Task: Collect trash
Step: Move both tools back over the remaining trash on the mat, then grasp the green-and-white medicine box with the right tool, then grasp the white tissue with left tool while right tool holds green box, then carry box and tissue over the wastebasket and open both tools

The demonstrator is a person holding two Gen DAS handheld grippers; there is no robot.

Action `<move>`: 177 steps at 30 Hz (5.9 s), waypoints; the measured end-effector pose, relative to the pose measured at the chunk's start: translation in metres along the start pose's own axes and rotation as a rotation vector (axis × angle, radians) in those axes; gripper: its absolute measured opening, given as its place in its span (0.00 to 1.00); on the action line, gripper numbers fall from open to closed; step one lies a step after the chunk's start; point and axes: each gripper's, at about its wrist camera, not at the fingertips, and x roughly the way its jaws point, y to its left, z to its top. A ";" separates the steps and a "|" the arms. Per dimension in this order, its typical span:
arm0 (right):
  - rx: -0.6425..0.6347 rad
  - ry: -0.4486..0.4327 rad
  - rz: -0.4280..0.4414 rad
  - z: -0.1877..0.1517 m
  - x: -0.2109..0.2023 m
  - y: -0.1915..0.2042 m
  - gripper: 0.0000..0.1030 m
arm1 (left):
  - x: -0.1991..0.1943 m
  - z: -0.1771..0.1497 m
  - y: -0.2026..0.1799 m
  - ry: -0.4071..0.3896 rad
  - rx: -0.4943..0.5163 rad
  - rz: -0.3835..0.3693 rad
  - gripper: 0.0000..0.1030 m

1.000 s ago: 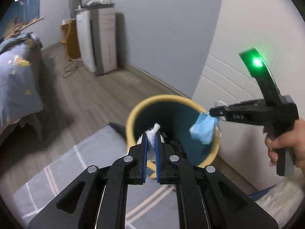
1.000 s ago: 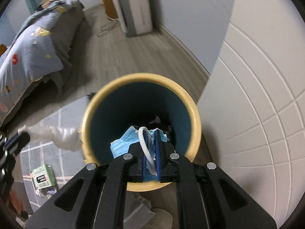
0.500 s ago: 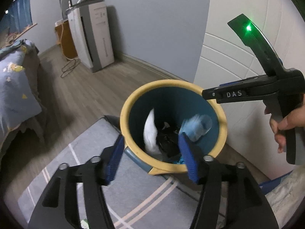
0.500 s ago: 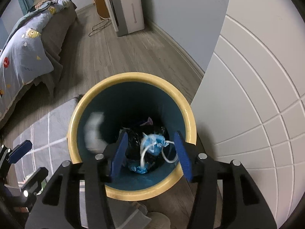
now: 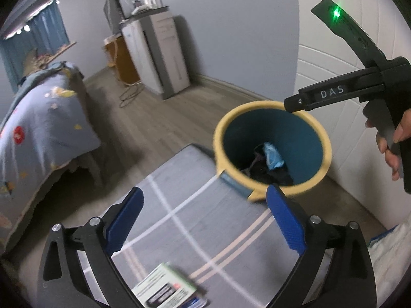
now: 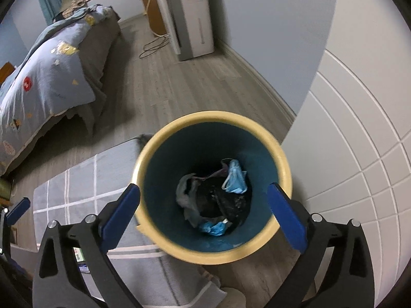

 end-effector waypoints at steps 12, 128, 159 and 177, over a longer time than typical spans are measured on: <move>-0.106 0.065 0.093 -0.027 -0.001 0.093 0.94 | -0.057 -0.068 0.103 0.059 -0.238 0.162 0.94; -0.608 0.120 0.223 -0.056 0.067 0.275 0.18 | 0.043 -0.206 0.138 0.573 -0.319 -0.027 0.30; -0.449 -0.040 0.193 -0.045 -0.057 0.151 0.18 | -0.039 -0.084 0.116 0.115 -0.373 0.093 0.13; -0.236 -0.060 0.133 -0.011 -0.064 0.019 0.18 | -0.003 -0.017 0.051 0.045 -0.298 -0.030 0.13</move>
